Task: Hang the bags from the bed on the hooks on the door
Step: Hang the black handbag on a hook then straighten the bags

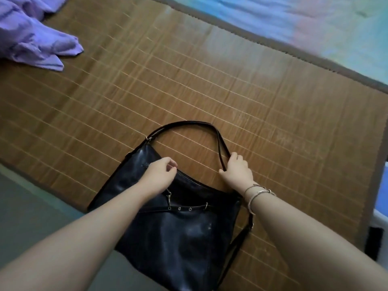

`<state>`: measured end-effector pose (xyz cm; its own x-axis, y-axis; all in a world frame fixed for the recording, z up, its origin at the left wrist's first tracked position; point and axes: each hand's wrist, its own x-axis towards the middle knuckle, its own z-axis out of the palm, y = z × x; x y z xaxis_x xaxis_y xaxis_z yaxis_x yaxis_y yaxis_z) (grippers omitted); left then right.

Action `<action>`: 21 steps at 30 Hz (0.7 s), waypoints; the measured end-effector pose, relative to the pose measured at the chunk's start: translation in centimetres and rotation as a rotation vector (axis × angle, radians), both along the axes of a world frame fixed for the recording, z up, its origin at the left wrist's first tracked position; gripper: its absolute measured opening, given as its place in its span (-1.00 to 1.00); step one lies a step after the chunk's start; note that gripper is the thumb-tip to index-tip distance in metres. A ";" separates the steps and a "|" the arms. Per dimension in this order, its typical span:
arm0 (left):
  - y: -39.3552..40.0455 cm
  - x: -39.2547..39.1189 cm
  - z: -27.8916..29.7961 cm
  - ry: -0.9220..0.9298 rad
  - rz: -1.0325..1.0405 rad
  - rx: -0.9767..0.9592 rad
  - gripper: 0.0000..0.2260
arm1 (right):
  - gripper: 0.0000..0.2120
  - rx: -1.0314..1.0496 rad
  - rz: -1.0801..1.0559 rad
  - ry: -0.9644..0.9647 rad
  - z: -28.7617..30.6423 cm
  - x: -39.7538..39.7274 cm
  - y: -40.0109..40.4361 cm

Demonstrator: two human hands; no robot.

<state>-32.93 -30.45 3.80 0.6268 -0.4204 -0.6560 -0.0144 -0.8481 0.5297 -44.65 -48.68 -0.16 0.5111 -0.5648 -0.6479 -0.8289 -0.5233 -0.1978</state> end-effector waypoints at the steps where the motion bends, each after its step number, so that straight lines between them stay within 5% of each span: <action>1: 0.0 0.2 -0.5 0.005 -0.017 0.014 -0.84 | -0.38 -0.007 0.002 0.007 -0.5 0.3 -0.2; 6: -1.4 0.2 -2.2 0.056 -0.043 0.042 -0.83 | -0.46 0.083 -0.084 0.010 -2.4 2.1 -1.3; 11: -3.7 0.9 -2.0 0.076 0.027 -0.012 -0.83 | -0.82 0.387 -0.238 0.003 -3.0 2.8 -1.9; 21: -2.2 2.1 1.6 0.008 -0.063 -0.109 -0.79 | -0.70 0.678 -0.266 -0.182 2.7 -0.4 -0.6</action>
<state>-30.82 -32.69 5.39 0.5916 -0.5279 -0.6093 -0.0616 -0.7832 0.6187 -45.08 -49.31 2.50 0.5454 -0.1909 -0.8162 -0.8339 -0.0247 -0.5514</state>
